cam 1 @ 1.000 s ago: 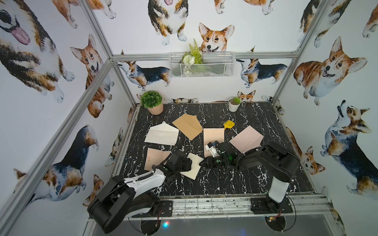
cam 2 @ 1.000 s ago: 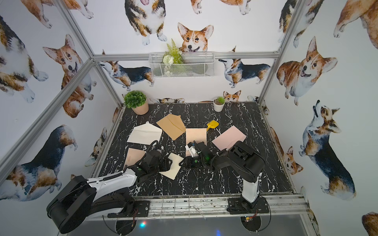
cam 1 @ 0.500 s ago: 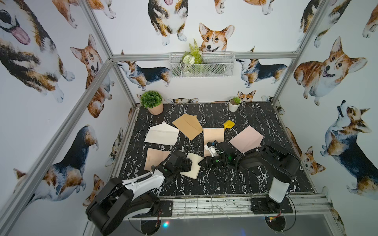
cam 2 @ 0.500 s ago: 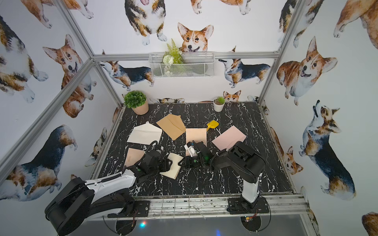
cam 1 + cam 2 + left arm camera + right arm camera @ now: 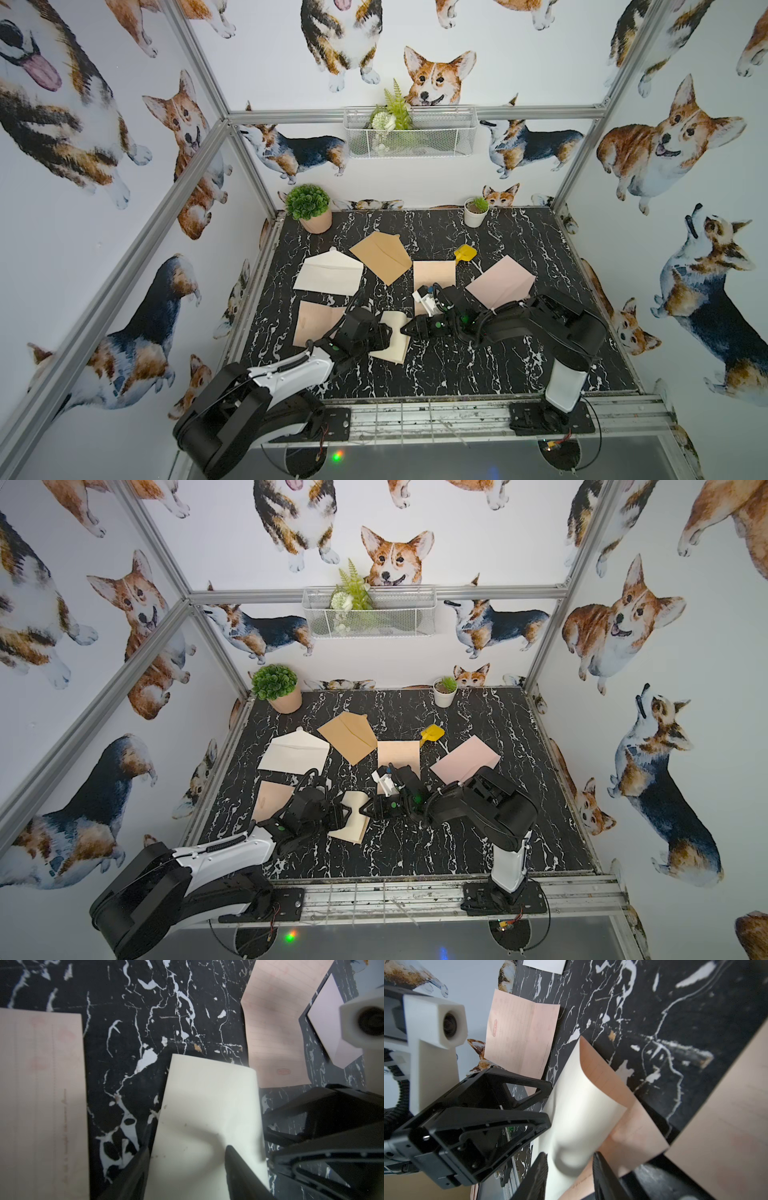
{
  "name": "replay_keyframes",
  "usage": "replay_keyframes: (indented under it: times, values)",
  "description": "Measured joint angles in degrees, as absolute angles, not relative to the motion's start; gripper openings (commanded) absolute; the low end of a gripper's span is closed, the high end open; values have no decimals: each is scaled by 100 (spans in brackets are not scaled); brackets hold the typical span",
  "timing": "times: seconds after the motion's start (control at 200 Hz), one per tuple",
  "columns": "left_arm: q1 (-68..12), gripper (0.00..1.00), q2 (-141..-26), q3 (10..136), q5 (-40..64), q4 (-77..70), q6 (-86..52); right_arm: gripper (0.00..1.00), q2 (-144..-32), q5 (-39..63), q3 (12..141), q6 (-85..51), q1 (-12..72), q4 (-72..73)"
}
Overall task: Take the letter paper out of the envelope
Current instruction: Unfold the letter paper at the center of the board.
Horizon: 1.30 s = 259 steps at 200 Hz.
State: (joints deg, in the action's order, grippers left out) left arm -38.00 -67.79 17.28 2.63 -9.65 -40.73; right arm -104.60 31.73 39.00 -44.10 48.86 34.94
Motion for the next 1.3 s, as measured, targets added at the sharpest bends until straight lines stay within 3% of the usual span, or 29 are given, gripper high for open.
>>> replay_keyframes:
  times: [0.611, 1.031, 1.156, 1.296]
  values:
    - [-3861, 60, -6613, 1728, 412, -1028, -4265, 39, -10471, 3242, 3907, -4812, 4950, 4007]
    - [-3861, 60, -6486, 1772, 322, -963, -4263, 36, -10945, 3446, 3813, -5465, 4989, 5201]
    - [-3861, 60, -6366, 1772, 281, -886, -4263, 30, -11017, 3454, 3728, -5572, 5000, 5417]
    - [-3861, 61, -6180, 1772, 237, -753, -4261, 13, -10954, 3450, 3715, -5524, 5011, 5321]
